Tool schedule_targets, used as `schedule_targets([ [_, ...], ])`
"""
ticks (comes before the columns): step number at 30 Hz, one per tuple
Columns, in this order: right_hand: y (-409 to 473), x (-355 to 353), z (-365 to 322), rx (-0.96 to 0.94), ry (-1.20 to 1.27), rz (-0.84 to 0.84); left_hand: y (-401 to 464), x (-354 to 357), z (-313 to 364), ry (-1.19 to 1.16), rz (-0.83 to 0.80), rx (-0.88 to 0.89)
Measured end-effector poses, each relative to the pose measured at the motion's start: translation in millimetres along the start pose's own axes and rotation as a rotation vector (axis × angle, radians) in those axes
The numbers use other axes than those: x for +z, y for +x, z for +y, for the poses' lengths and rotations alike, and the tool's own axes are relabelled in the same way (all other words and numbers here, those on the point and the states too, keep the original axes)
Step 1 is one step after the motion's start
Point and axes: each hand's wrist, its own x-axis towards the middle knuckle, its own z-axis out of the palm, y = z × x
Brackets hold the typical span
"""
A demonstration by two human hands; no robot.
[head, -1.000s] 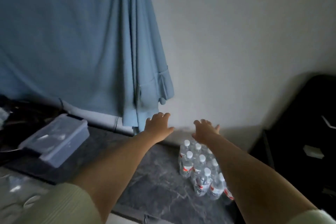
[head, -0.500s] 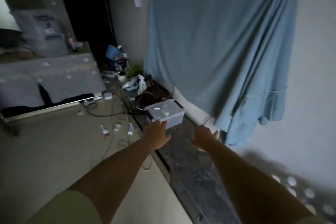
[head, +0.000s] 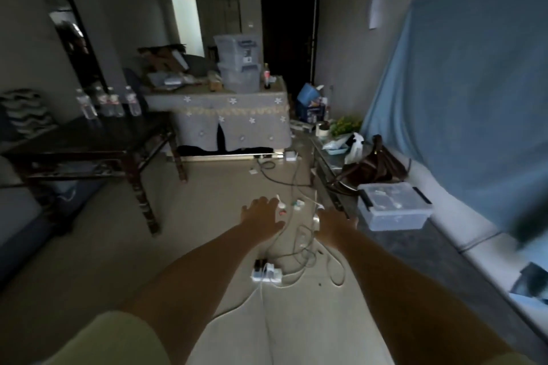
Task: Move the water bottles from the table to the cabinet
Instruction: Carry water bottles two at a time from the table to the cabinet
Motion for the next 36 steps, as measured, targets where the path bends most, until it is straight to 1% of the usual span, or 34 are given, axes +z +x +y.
schedule_targets([
  [3,-1.1,7.2,-70.3,-0.063,-0.017,0.001,-24.3,-13.6,-64.8,0.003,0.009,-0.070],
  [10,7.5,22.3,-199.8,-0.177,-0.065,-0.030,-75.0,-34.5,-187.0,-0.020,0.017,-0.219],
  [15,29.6,29.7,-277.6,-0.288,-0.109,-0.024,-90.2,-45.5,-255.8,-0.081,0.050,-0.353],
  [19,58.7,35.4,-331.6,-0.370,-0.135,-0.032,-87.0,-48.3,-302.4,-0.114,0.044,-0.453],
  [25,128.9,30.2,-400.5,-0.471,-0.164,-0.058,-52.8,-63.9,-370.5,-0.122,0.082,-0.567],
  [30,206.7,-1.3,-452.3,-0.549,-0.184,-0.078,9.1,-93.3,-424.5,-0.117,0.092,-0.664],
  [33,253.3,-22.4,-476.5,-0.562,-0.174,-0.048,50.8,-106.7,-447.5,-0.111,0.106,-0.687],
  [36,286.3,-30.8,-498.3,-0.584,-0.158,-0.056,84.4,-106.4,-461.3,-0.096,0.091,-0.676],
])
